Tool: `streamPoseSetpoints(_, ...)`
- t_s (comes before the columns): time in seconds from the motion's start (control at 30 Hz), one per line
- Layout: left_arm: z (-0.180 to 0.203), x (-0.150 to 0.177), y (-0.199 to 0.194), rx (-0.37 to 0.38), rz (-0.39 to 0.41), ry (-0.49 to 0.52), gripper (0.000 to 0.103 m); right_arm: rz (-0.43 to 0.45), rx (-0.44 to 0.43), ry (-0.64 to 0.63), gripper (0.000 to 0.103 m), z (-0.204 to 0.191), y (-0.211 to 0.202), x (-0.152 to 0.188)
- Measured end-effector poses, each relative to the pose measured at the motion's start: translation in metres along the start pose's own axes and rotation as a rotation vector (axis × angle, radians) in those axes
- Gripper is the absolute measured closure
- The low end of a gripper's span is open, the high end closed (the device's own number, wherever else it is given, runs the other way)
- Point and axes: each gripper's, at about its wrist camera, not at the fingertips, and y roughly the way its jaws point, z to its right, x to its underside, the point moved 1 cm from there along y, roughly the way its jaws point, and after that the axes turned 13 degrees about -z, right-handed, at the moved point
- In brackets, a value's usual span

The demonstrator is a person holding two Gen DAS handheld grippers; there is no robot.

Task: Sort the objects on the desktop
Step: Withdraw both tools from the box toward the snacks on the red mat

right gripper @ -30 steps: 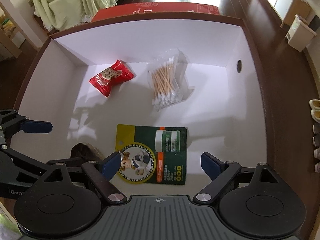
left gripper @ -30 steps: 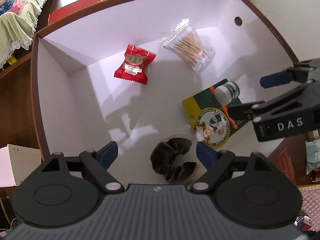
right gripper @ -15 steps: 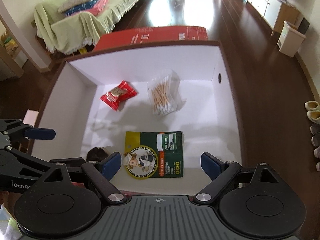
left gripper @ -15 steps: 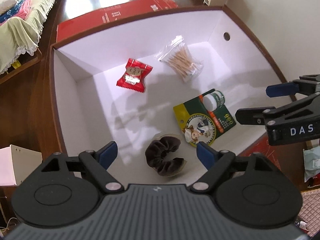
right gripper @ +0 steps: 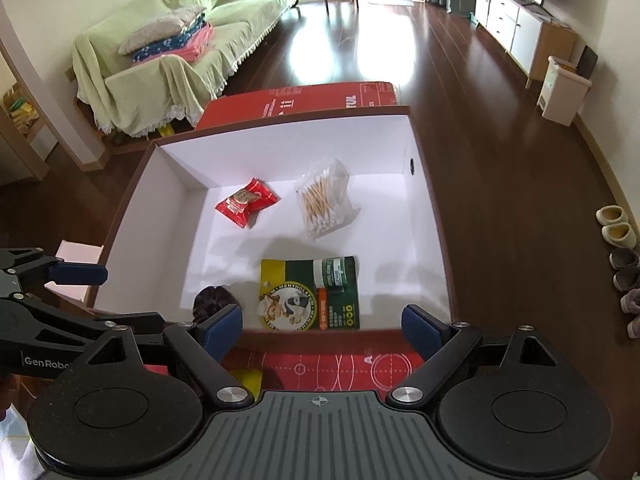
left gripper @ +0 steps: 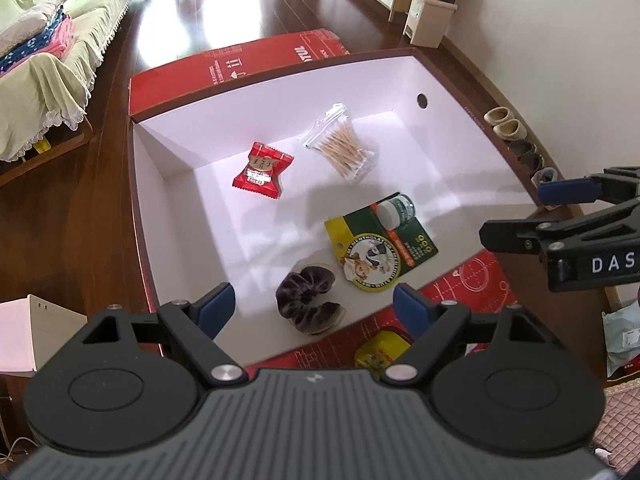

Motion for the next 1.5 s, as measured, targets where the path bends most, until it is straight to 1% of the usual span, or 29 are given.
streamPoseSetpoints(0.23, 0.001, 0.030, -0.016, -0.001, 0.022, -0.012, 0.019, 0.008, -0.012, 0.028, 0.014, 0.002, -0.012, 0.033)
streamPoseSetpoints(0.53, 0.001, 0.075, -0.019, -0.007, -0.004, -0.024, 0.019, -0.012, -0.025, 0.048, 0.014, 0.003, -0.016, 0.073)
streamPoseSetpoints(0.7, -0.002, 0.098, -0.017, -0.005, -0.022, -0.033, 0.019, -0.045, -0.033, 0.061, 0.014, 0.005, -0.009, 0.098)
streamPoseSetpoints(0.83, -0.005, 0.115, -0.014, 0.011, -0.033, -0.033, 0.019, -0.086, -0.032, 0.075, 0.014, 0.009, -0.001, 0.119)
streamPoseSetpoints(0.97, -0.008, 0.133, -0.005, 0.031, -0.061, -0.028, 0.019, -0.124, -0.029, 0.086, 0.014, 0.012, 0.006, 0.136)
streamPoseSetpoints(1.23, -0.008, 0.162, 0.020, 0.051, -0.126, 0.014, 0.020, -0.156, -0.025, 0.088, 0.014, 0.014, 0.011, 0.152)
streamPoseSetpoints(1.5, -0.005, 0.172, 0.039, 0.091, -0.160, 0.034, 0.020, -0.177, -0.015, 0.098, 0.014, 0.014, 0.016, 0.157)
